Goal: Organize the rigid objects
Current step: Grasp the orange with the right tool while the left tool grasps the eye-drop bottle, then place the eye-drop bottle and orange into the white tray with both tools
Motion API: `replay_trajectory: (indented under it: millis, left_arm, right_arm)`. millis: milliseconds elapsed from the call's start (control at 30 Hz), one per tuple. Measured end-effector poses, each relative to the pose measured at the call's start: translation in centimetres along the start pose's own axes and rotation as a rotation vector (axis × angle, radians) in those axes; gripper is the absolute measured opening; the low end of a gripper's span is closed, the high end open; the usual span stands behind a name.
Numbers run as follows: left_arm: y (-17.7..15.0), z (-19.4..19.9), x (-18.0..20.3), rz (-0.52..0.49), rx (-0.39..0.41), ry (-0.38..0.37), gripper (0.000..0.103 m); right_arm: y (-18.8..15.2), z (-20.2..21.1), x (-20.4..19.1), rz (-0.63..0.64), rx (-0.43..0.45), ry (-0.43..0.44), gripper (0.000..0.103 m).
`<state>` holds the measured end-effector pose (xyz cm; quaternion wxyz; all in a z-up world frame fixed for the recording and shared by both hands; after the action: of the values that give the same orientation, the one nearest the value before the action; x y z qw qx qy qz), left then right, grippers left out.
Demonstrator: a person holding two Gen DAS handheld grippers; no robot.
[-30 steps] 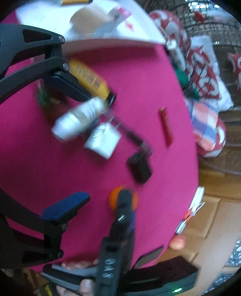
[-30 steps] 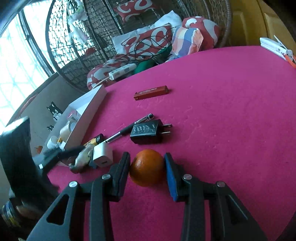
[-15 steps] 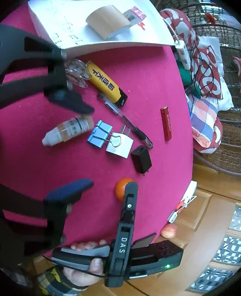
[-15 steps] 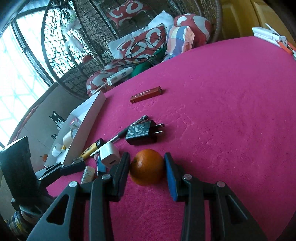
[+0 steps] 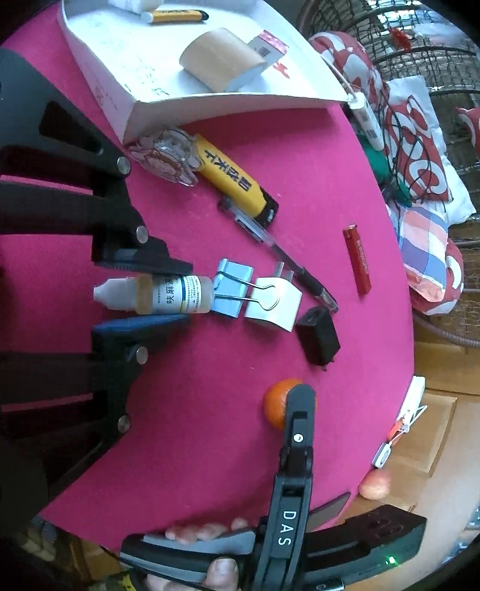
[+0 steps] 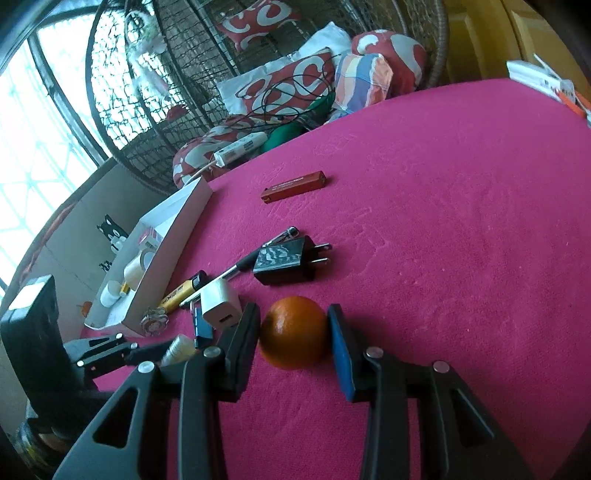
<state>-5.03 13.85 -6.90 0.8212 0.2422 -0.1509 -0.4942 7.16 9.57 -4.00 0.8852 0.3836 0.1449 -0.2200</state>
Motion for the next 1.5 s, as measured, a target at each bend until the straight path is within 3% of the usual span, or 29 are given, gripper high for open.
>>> replay_trajectory:
  millis: [233,400,567,833,1233,1500]
  left_arm:
    - [-0.2,1.1,0.6,-0.01,0.054,-0.001,0.019]
    - [1.4,4.7,0.5,0.028,0.176,-0.035,0.019]
    - [2.6,8.1,-0.7,0.066,0.271,-0.021,0.019]
    - [2.2,9.3,-2.4,0.122,0.306,-0.008,0.019]
    - [1.1,12.5,-9.5,0.28,0.389,0.045,0.019]
    - [-0.3,14.9,-16.6,0.384,0.425,0.148,0.02]
  right_arm:
    - [0.1,1.1,-2.3,0.131,0.032,-0.041,0.031]
    - [1.1,2.2,-3.7,0.153,0.071,-0.034,0.031]
    - [2.3,3.1,-5.7,0.19,0.102,-0.014,0.031]
    - [3.2,2.7,-9.0,0.278,0.091,0.011,0.031]
    - [5.5,0.9,-16.4,0.409,0.083,0.069,0.031]
    - [5.8,-1.4,-22.5,0.504,0.044,0.138,0.031]
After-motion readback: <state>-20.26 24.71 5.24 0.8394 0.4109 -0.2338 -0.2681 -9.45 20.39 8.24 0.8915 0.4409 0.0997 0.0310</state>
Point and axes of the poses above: each gripper's, at about its wrist camera, not at the fingertips, and z roughly against the way its jaws point, x to its right, y to its top, the point moved 9 cm from there along -z, roughly the way its jaws point, and after that the axes turned 3 degrees about -x, right-handed, at the moved point
